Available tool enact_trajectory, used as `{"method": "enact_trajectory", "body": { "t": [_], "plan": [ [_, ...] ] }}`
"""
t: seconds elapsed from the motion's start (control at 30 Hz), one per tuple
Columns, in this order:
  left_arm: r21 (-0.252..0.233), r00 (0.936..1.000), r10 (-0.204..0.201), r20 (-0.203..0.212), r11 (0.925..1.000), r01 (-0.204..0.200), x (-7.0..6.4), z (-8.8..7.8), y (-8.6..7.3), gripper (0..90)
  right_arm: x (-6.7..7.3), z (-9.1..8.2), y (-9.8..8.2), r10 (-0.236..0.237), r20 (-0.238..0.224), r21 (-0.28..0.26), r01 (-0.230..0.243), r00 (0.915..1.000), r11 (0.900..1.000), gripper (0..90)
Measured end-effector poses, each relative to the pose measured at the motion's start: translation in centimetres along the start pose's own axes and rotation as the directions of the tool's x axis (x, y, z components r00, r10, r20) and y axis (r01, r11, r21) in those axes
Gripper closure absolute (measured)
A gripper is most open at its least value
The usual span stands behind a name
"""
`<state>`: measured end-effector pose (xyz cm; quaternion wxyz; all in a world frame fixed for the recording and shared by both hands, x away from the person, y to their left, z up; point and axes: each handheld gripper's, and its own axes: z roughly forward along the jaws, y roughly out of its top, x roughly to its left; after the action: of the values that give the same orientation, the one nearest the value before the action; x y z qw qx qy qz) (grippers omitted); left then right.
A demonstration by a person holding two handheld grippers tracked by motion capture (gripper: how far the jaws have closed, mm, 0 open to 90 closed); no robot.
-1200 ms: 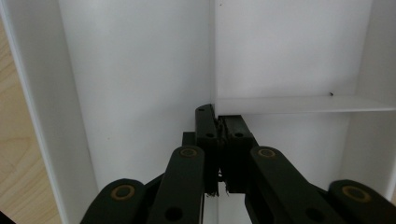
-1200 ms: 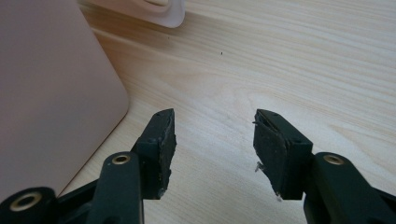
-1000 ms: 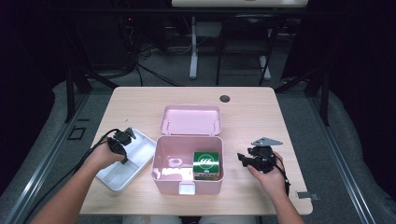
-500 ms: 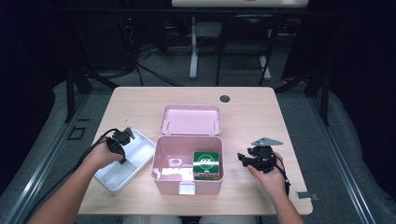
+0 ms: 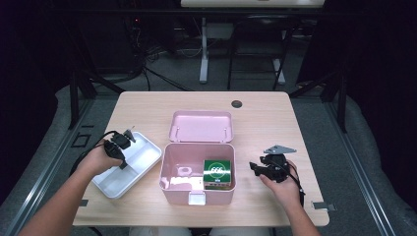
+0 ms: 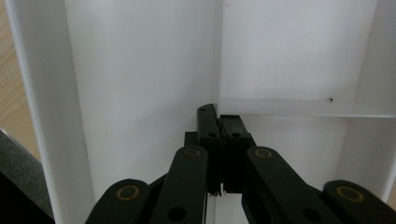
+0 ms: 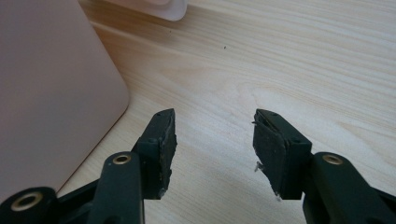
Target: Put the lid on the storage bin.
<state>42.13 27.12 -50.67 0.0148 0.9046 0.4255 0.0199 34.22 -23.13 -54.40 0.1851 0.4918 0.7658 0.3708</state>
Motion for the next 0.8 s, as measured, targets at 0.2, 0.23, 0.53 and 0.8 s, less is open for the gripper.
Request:
{"method": "enact_trajectory", "body": {
  "t": [0.2, 0.23, 0.53, 0.8],
  "plan": [
    [-0.015, 0.9996, 0.02, -0.018, 0.9997, -0.02, -0.4, -2.1, -0.2, 89.3, 0.0, 0.0, 0.0, -0.001, 0.006, 0.004, 0.001, 1.0, 1.0, 48.9],
    [-0.018, 0.9995, 0.028, -0.018, 0.9994, -0.028, -0.5, -2.4, -0.2, 89.3, 0.0, 0.0, 0.0, 0.001, 0.005, 0.004, -0.001, 1.0, 1.0, 48.9],
    [-0.029, 0.9972, 0.063, -0.041, 0.9975, -0.064, -1.4, -5.8, -0.4, 89.3, -0.1, 0.3, -0.2, 0.004, 0.005, 0.01, -0.004, 1.0, 1.0, 48.9],
    [-0.038, 0.9902, 0.118, -0.075, 0.992, -0.121, -2.3, -9.0, 0.0, 89.3, -0.2, 0.4, -0.2, 0.013, 0.004, 0.015, -0.013, 0.9999, 1.0, 48.9]
  ]
}}
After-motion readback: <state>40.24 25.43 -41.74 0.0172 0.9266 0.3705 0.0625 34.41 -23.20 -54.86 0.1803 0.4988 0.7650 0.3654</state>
